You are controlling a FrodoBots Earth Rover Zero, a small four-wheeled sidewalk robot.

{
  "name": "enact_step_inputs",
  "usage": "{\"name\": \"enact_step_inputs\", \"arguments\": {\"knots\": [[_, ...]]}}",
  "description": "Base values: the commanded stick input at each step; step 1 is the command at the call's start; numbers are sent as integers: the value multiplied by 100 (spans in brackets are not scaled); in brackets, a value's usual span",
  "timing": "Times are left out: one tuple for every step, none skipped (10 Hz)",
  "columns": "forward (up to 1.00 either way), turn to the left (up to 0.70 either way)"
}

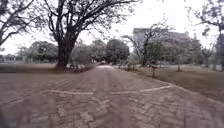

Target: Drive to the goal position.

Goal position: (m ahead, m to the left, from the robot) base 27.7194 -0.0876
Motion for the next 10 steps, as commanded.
{"name": "enact_step_inputs", "arguments": {"knots": [[70, 0], [70, 0], [70, 0], [70, 0], [70, 0], [70, 0], [70, 0], [70, 0], [70, 0], [70, 0]]}}
